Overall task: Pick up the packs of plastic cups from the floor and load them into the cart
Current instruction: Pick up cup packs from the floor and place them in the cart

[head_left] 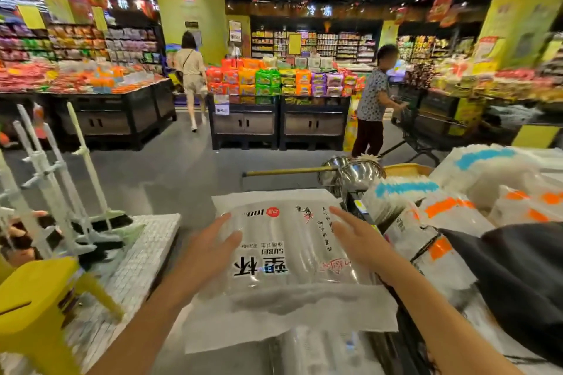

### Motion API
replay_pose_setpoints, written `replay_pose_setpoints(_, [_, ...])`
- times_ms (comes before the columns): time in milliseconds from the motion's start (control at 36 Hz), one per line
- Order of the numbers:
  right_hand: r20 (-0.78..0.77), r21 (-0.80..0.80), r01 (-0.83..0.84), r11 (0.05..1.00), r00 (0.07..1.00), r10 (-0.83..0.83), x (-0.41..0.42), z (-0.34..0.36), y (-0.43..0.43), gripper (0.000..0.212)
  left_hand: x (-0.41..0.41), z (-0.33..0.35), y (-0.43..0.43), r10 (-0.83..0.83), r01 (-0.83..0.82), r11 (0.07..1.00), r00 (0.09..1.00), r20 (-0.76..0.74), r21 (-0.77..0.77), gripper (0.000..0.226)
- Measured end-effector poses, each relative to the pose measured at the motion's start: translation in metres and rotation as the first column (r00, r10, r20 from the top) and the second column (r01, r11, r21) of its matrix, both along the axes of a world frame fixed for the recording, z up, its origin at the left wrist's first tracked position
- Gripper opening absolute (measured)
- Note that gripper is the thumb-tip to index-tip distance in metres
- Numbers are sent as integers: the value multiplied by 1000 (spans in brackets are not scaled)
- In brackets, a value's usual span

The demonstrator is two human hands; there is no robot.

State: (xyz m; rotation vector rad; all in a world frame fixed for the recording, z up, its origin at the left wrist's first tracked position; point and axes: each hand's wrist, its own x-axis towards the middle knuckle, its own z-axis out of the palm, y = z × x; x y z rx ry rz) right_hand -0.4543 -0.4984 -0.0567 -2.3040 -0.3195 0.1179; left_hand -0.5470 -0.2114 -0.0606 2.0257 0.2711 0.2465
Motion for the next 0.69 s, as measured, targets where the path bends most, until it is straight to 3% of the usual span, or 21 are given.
replay_pose_setpoints(167, [-12,-25,62,998,998,-62,43,-13,-5,47,61,-19,3,-101,101,994,995,-4,-39,53])
replay_pose_setpoints(417, [-67,-22,104,994,992,-105,148,-51,-24,47,173,-76,-17,-111,105,992,989,-94,-68,59])
replay_pose_setpoints(694, [-162,6,55,998,985,-53,318,-176,-41,47,324,-178,-48,-33,30,999,977,-209,-17,60])
